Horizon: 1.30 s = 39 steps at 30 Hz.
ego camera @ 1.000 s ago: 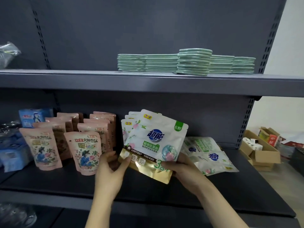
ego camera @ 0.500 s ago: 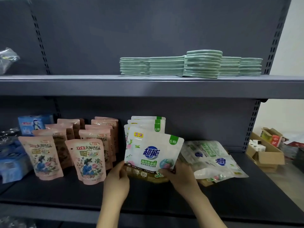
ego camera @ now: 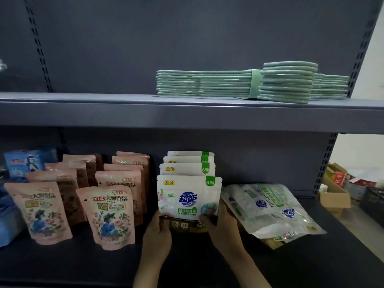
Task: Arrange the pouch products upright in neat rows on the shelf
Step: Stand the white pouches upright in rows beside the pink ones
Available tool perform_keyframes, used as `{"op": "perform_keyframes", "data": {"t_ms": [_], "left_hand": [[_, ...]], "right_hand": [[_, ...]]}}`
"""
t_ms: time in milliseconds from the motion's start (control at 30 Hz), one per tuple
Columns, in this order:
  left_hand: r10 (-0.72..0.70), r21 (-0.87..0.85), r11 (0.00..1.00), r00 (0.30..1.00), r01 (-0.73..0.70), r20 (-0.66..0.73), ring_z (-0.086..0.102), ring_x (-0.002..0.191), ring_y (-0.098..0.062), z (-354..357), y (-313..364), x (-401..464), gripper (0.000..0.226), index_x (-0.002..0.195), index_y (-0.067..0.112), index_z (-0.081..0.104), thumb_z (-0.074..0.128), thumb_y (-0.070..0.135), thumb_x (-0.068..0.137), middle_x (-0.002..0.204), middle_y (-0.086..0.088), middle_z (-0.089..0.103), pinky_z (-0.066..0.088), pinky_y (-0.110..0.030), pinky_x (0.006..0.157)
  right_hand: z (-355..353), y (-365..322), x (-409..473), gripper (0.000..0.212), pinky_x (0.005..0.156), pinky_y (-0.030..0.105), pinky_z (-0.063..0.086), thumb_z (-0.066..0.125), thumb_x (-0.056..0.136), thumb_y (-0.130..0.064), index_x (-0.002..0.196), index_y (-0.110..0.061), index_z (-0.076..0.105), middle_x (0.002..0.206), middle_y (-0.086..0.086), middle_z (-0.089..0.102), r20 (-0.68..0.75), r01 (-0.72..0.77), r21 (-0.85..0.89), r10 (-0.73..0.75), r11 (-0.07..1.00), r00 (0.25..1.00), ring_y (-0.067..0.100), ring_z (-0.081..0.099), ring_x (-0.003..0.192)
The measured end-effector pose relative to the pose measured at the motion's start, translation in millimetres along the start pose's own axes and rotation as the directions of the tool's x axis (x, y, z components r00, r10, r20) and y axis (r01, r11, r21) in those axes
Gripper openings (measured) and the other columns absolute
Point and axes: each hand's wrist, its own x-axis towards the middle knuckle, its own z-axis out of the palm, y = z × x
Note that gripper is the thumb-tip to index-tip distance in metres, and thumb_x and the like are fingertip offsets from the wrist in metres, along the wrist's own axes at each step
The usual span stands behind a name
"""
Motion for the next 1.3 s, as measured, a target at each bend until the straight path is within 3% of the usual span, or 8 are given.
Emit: {"op": "perform_keyframes", "data": {"t_ms": [167,333,500,667,867,1000,1167,1300], "left_hand": [[-0.008,-0.015,1.0,0.999,0.009,0.046,0.049,0.088,-0.002,-1.6,-3.1,10.7,0.052,0.138,0.03,0.039,0.032,0.006,0.092,0.132,-0.001,0.051,0.036,-0.015,0.073],[-0.001,-0.009,1.0,0.998,0.002,0.063,0.053,0.078,-0.002,-4.7,-6.1,15.6,0.053,0.133,0.031,0.043,0.032,0.002,0.09,0.111,0.002,0.056,0.038,-0.008,0.055],[0.01,-0.009,1.0,0.996,-0.009,0.086,0.049,0.095,-0.01,-5.7,-7.1,15.6,0.05,0.132,0.03,0.045,0.032,0.004,0.091,0.123,0.0,0.053,0.034,-0.023,0.082],[0.02,-0.023,1.0,0.995,-0.018,0.1,0.043,0.103,-0.008,-7.4,-7.0,13.4,0.051,0.133,0.033,0.043,0.032,0.005,0.092,0.125,0.004,0.049,0.032,-0.024,0.088],[0.003,-0.026,1.0,0.996,-0.001,0.094,0.043,0.108,-0.01,-5.4,-4.0,12.1,0.043,0.134,0.027,0.041,0.032,0.012,0.095,0.126,0.006,0.048,0.032,-0.025,0.091],[-0.056,-0.005,0.998,0.995,0.057,0.086,0.042,0.119,-0.015,-4.5,-1.9,13.2,0.051,0.143,0.02,0.026,0.037,0.019,0.094,0.142,-0.002,0.042,0.033,-0.03,0.097],[-0.013,-0.029,1.0,0.994,0.01,-0.106,0.048,0.116,-0.025,-7.7,25.5,9.6,0.047,0.137,0.009,0.034,0.044,0.025,0.094,0.132,-0.009,0.05,0.034,-0.025,0.085],[0.02,-0.006,1.0,0.981,-0.021,-0.191,0.049,0.091,-0.015,-3.1,47.2,5.6,0.038,0.124,0.009,0.045,0.047,0.028,0.092,0.115,-0.007,0.058,0.033,-0.019,0.06]], "right_hand": [[6.4,-0.4,7.3,0.052,0.055,0.001,0.042,0.065,0.087,-0.019,0.13,-0.011,0.037,0.119,0.001,0.06,-0.014,-0.012,-0.02,0.012,1.0,1.0,0.003,0.053,0.091],[15.4,-1.2,0.0,0.065,0.073,0.013,0.047,0.064,0.085,-0.008,0.136,-0.013,0.024,0.123,0.007,0.058,-0.078,0.037,0.019,-0.036,0.999,0.996,0.013,0.059,0.105],[16.8,-2.6,-2.5,0.073,0.071,0.011,0.048,0.061,0.087,-0.006,0.144,-0.017,0.016,0.126,0.003,0.058,-0.056,0.055,0.004,-0.054,0.999,0.997,0.002,0.053,0.098],[17.5,-0.9,-2.4,0.084,0.06,0.004,0.046,0.059,0.089,-0.008,0.148,-0.023,0.002,0.132,0.002,0.056,-0.026,0.025,-0.036,-0.026,0.999,0.999,0.001,0.055,0.096],[13.6,-6.4,-5.1,0.09,0.079,0.02,0.048,0.057,0.091,-0.013,0.15,-0.022,-0.01,0.138,0.003,0.052,0.001,-0.008,-0.062,0.008,0.998,1.0,0.017,0.061,0.11],[4.5,-9.1,-7.3,0.067,0.077,0.031,0.055,0.049,0.095,-0.024,0.149,-0.021,0.008,0.128,0.005,0.06,-0.04,-0.003,-0.071,0.0,0.997,0.999,0.019,0.066,0.1],[-31.6,-27.8,-11.9,0.043,0.081,0.027,0.045,0.049,0.095,-0.033,0.134,-0.019,0.038,0.125,0.005,0.061,0.019,-0.033,-0.152,0.037,0.988,0.999,0.023,0.059,0.112],[-60.0,-33.4,-15.4,0.032,0.075,0.024,0.038,0.046,0.096,-0.034,0.115,-0.013,0.06,0.114,0.008,0.065,-0.003,-0.015,-0.322,0.015,0.947,1.0,0.023,0.06,0.103]]}}
